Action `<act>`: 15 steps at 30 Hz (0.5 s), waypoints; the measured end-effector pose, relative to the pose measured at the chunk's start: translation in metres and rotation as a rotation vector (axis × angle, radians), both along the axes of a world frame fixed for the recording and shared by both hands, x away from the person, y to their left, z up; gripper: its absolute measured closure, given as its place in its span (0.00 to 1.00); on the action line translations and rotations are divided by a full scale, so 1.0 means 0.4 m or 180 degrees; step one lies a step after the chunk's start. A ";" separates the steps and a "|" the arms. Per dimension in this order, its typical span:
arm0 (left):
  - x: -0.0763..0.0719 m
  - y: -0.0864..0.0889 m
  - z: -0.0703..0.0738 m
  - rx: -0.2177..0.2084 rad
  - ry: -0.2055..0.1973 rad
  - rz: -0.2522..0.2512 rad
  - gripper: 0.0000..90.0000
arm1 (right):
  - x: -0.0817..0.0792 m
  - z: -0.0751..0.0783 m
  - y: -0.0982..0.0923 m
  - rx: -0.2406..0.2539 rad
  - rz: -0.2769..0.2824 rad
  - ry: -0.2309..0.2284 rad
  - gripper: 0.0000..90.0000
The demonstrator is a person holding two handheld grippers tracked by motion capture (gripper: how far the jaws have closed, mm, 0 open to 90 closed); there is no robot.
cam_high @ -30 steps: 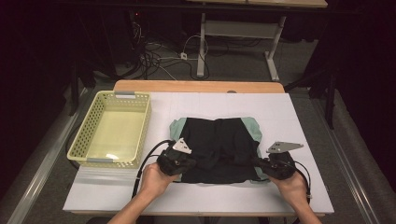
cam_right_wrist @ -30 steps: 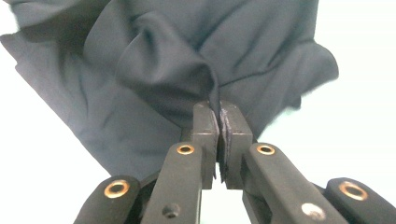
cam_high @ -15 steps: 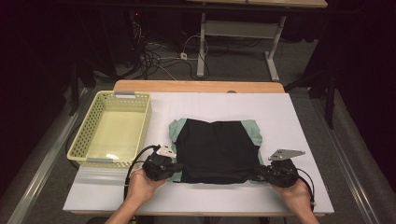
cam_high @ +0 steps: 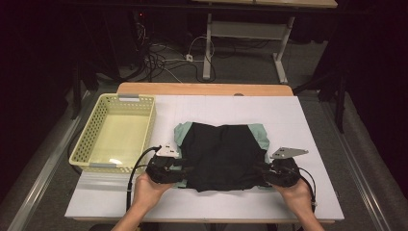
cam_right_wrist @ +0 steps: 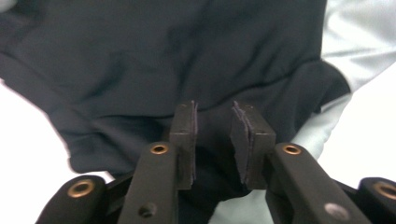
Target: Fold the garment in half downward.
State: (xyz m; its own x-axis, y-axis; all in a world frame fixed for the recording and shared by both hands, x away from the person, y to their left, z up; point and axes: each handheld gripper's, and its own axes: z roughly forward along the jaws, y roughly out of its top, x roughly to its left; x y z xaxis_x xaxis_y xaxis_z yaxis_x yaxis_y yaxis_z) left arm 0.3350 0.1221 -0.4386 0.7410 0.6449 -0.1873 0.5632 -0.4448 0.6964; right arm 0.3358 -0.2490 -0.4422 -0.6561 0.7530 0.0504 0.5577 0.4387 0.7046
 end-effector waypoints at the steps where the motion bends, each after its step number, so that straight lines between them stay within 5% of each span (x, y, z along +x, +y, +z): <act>1: 0.008 -0.005 -0.008 0.0067 0.0023 0.0050 0.55 | 0.006 -0.007 0.001 -0.0046 -0.0031 0.0015 0.78; 5: 0.032 -0.019 -0.045 0.0391 0.0065 0.0293 0.49 | 0.015 -0.024 -0.018 -0.0075 -0.0248 0.0016 0.65; 10: 0.046 0.007 -0.065 0.0329 0.0181 0.0498 0.41 | 0.021 -0.041 -0.036 -0.0076 -0.0454 0.0053 0.51; 15: 0.052 0.011 -0.080 0.0285 0.0241 0.0532 0.39 | 0.036 -0.059 -0.030 -0.0198 -0.0529 0.0128 0.45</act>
